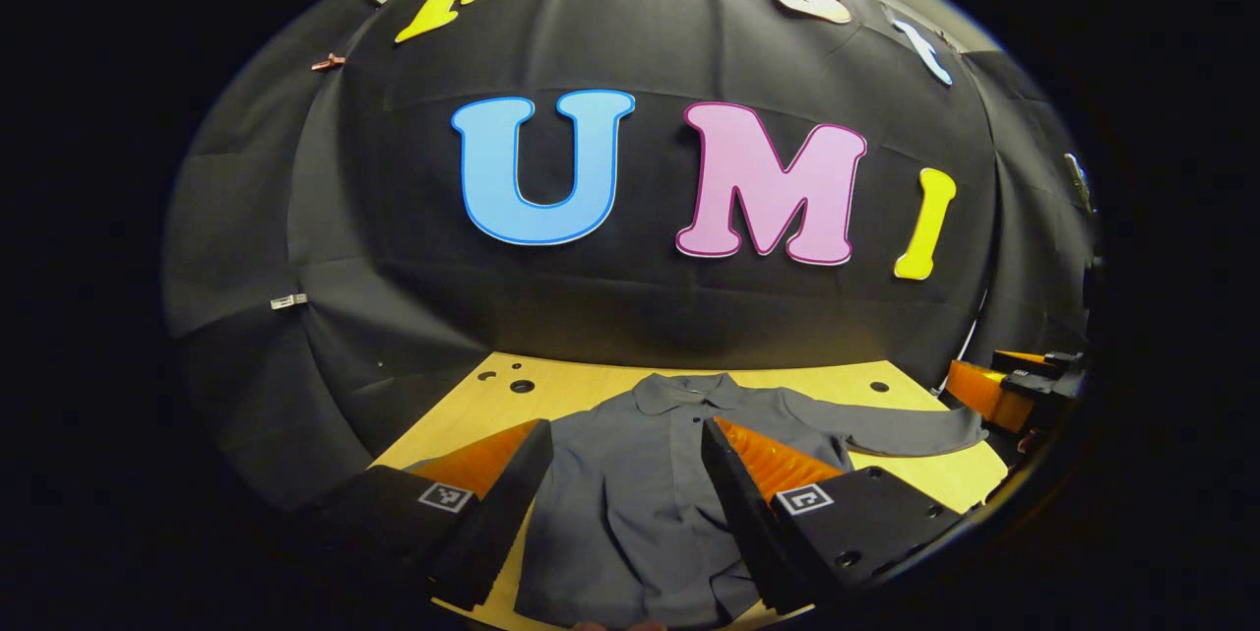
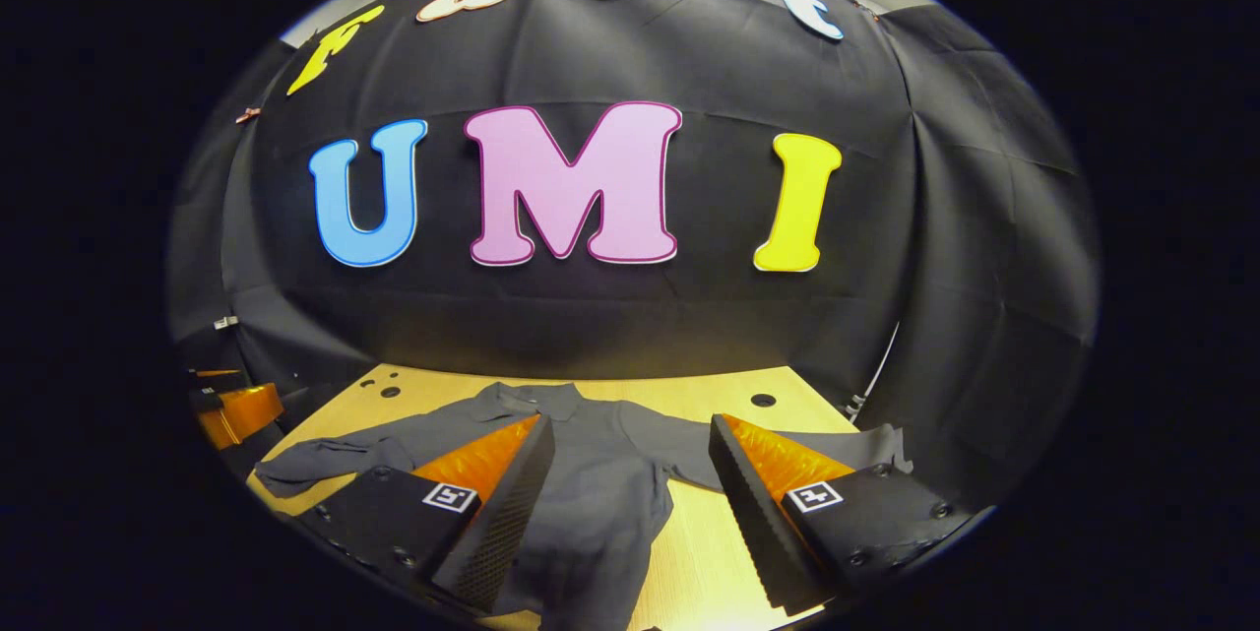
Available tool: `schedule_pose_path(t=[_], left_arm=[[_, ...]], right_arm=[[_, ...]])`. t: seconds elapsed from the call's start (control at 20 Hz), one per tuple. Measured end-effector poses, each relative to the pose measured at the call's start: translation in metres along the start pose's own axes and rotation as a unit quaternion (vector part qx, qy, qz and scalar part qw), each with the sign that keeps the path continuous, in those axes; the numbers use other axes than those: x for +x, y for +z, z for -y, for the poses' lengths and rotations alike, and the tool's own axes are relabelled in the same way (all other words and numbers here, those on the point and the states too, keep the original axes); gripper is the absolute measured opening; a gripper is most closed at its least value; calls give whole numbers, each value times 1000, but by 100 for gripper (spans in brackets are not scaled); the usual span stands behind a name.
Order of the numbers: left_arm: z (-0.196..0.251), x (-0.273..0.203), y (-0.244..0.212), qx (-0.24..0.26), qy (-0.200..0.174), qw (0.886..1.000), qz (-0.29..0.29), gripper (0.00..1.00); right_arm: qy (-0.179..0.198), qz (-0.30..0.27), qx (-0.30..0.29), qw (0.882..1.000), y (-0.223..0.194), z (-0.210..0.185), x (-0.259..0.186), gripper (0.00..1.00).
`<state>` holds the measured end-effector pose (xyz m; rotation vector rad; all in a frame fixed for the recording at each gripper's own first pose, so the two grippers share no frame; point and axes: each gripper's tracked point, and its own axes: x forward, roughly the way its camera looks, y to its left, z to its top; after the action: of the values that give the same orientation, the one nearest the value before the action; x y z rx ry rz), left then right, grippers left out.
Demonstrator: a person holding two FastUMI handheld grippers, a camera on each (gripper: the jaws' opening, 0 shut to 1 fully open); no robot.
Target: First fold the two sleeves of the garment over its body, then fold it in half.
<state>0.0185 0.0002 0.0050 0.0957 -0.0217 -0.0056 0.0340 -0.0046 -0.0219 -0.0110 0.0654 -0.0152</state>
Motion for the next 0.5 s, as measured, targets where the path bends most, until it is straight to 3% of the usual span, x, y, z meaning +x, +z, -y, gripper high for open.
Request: schedule_pose_path(t=[0.2, 0.5], left_arm=[[-7, 5, -14, -20, 12, 1000, -21, 96], [-26, 5, -36, -31, 47, 997, -53, 96]], right_arm=[[-5, -17, -5, 1000, -14, 11, 15, 98], [-43, -45, -4, 998, -25, 66, 46, 98]])
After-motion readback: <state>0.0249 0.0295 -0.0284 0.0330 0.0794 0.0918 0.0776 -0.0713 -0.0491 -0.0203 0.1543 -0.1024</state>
